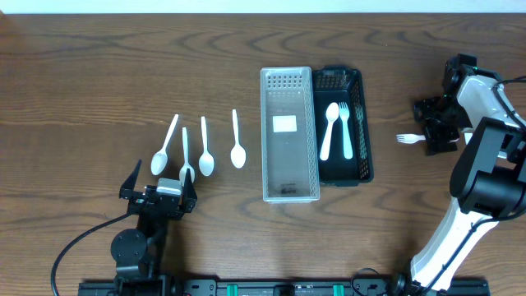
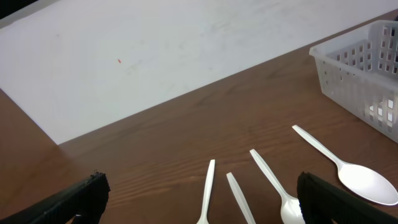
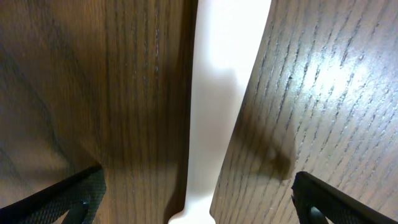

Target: Pack container

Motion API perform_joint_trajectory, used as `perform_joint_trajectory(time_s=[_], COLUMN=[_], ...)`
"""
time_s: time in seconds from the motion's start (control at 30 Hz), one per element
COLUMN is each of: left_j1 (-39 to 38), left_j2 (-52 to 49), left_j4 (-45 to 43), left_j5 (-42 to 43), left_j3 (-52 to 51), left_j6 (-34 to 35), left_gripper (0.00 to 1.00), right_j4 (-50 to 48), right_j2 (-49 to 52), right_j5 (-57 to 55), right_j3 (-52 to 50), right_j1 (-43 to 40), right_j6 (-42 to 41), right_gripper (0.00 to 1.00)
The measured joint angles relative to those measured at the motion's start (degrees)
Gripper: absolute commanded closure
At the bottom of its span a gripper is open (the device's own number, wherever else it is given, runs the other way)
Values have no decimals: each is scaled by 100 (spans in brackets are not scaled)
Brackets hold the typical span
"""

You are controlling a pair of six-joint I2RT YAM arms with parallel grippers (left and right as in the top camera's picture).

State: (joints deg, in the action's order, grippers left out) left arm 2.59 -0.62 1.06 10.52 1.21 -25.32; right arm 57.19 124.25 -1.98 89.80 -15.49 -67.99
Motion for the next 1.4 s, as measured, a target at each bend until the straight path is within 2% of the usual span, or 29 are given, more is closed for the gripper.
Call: perform_joint_trajectory(time_s=[0.7,0.9,1.03,1.13,1.4], left_j1=[0,0,0,0,0], left_j2=[0,0,0,0,0], left_j4=[0,0,0,0,0], left_j5=[0,0,0,0,0], left_j3=[0,0,0,0,0], left_j6=[0,-2,-2,0,0], left_gripper=[2,2,2,2,2], right_j4=[-70,-83,-66,-28,20], right_j2=[-59,-94,-94,-94,-101], right_j5=[-24,-63,-118,-173,-245], right_j3=[-116,-186,-203,-221,-223], right_j1=[-2,-4,-4,-4,-4], right_j6=[61,109,120,81,105], right_gripper=[1,40,80,98,99])
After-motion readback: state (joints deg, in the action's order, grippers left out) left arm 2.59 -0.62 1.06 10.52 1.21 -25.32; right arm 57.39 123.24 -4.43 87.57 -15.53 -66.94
